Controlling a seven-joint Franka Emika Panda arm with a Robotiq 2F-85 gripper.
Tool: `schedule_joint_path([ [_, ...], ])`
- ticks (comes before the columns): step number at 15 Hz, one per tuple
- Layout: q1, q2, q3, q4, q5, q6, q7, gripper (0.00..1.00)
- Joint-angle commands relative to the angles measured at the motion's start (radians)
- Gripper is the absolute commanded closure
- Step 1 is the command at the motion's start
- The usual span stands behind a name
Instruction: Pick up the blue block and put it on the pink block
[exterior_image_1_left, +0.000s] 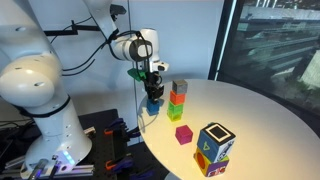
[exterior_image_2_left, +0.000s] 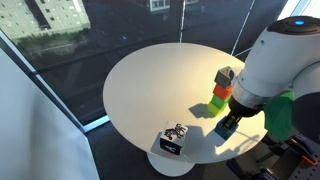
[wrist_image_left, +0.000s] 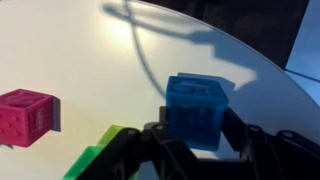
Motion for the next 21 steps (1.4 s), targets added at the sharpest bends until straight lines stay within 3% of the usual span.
schedule_joint_path([
  [1, -0.019, -0.105, -0.009, -0.008, 0.005, -0.13, -0.018, 0.7],
  [10, -0.109, -0.212, -0.05, 0.014, -0.018, -0.309, -0.031, 0.7],
  [21, -0.223, -0.183, -0.128, 0.076, -0.09, -0.292, -0.081, 0.7],
])
